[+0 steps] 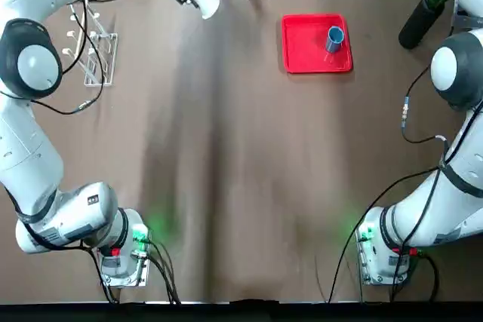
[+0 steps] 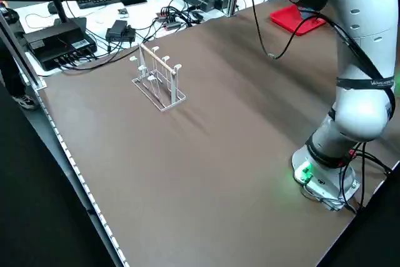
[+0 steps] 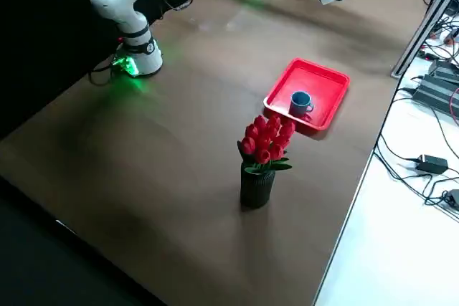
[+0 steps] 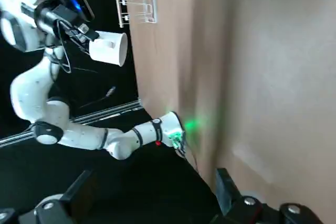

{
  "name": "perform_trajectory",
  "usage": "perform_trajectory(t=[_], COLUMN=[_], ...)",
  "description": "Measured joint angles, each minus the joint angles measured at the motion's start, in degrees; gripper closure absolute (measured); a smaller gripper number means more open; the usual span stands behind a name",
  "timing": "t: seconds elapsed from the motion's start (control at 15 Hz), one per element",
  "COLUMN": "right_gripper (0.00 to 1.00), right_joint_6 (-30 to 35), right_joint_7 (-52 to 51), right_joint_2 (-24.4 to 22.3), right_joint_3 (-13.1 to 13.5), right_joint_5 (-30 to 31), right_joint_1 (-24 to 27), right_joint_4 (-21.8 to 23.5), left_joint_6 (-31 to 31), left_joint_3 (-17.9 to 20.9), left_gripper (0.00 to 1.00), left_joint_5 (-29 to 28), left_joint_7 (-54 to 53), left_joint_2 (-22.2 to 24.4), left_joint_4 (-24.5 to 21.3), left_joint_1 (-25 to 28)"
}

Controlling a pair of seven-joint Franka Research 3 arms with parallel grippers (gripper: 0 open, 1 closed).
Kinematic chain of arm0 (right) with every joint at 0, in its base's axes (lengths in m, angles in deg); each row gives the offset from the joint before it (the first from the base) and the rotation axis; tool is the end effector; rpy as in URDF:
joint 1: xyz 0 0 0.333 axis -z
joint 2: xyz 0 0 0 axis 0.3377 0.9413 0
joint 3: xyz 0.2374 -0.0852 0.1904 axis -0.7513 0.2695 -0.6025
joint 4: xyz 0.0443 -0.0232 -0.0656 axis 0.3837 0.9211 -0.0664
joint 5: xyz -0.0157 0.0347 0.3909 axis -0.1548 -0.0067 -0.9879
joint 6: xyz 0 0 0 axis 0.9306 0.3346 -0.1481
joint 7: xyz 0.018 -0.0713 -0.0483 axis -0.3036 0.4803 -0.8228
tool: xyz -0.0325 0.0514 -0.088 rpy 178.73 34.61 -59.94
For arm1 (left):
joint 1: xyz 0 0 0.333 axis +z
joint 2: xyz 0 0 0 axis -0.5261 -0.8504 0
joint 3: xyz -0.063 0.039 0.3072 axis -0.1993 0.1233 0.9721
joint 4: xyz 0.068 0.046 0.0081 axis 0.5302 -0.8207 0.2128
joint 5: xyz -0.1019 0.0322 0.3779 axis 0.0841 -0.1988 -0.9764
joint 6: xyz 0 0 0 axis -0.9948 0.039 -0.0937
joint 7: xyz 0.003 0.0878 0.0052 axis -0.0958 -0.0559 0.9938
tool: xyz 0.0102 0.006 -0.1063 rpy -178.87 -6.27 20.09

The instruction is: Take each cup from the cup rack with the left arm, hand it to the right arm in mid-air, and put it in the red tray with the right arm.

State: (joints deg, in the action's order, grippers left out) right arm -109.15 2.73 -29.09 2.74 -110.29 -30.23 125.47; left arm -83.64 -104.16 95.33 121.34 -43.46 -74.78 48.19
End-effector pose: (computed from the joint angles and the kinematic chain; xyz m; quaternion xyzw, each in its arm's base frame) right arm 0.6342 0.1584 0.4977 -0.8405 -0.0879 0.1632 0.5092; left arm 0.6327 -0.2317 0.4714 0.8097 0.3223 -0.3498 0.3437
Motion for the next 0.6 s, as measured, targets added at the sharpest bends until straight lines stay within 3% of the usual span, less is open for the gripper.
perform_trajectory(t=[0.07, 0.33, 0.6], right_gripper=[0.0, 0.01, 0.03], right_joint_6=[0.02, 0.0, -2.0], right_joint_7=[0.0, -0.02, -1.46], right_joint_2=[0.43, 1.22, 2.84], right_joint_3=[0.0, -0.02, -0.05], right_joint_5=[-1.3, -6.31, -11.46], right_joint_1=[-0.07, -1.16, -3.33], right_joint_4=[0.0, 0.01, 0.01], left_joint_6=[-1.63, -3.16, -6.8], left_joint_3=[0.02, 0.14, 0.1], left_gripper=[0.23, 0.23, 0.23], left_joint_5=[6.7, 23.12, 32.95], left_joint_7=[-0.01, -2.78, -4.18], left_joint_2=[-2.15, -8.91, -13.09], left_joint_4=[-0.11, -0.28, -0.24], left_joint_1=[-0.25, -1.42, -4.04])
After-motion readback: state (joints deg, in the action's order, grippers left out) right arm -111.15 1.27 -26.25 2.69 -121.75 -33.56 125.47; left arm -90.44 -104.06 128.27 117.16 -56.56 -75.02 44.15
